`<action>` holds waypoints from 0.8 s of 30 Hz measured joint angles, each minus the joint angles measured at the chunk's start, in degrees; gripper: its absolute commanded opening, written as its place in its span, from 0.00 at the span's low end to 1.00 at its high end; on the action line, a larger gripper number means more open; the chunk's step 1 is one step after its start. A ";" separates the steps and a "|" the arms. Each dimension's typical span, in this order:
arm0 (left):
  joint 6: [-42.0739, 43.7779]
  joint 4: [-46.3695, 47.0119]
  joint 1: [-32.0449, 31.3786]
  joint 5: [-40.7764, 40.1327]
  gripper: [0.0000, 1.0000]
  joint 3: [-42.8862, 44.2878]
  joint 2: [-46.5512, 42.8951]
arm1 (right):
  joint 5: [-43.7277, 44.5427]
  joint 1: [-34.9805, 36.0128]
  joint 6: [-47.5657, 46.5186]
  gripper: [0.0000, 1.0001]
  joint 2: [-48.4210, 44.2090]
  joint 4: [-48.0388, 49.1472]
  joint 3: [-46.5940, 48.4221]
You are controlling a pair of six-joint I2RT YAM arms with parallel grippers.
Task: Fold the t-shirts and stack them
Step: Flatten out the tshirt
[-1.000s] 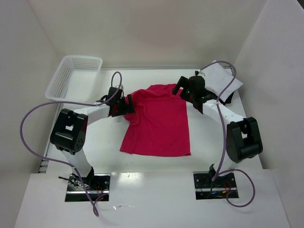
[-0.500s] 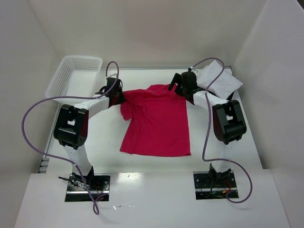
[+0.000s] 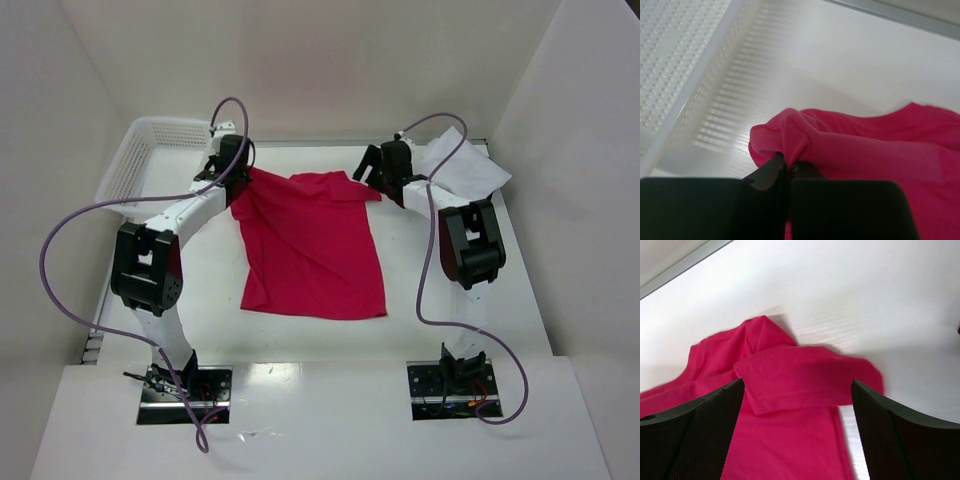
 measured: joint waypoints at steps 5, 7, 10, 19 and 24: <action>3.19 -0.66 0.20 4.70 0.37 1.33 -0.52 | -9.84 -0.33 -2.95 1.00 0.42 0.04 3.13; 4.11 -2.43 0.22 7.30 0.54 3.61 -0.52 | -13.66 -0.28 -3.87 1.00 0.07 0.83 3.91; 3.54 -2.47 0.22 9.03 0.99 4.59 -1.81 | -15.80 0.46 -7.13 1.00 -1.18 0.46 4.87; 0.42 -4.83 -0.17 14.69 0.99 -5.79 -19.30 | -14.40 3.58 -12.94 1.00 -1.36 -4.85 8.44; -2.58 -4.61 -2.01 22.23 0.99 -16.09 -27.91 | -11.08 6.69 -17.35 1.00 2.16 -9.92 17.73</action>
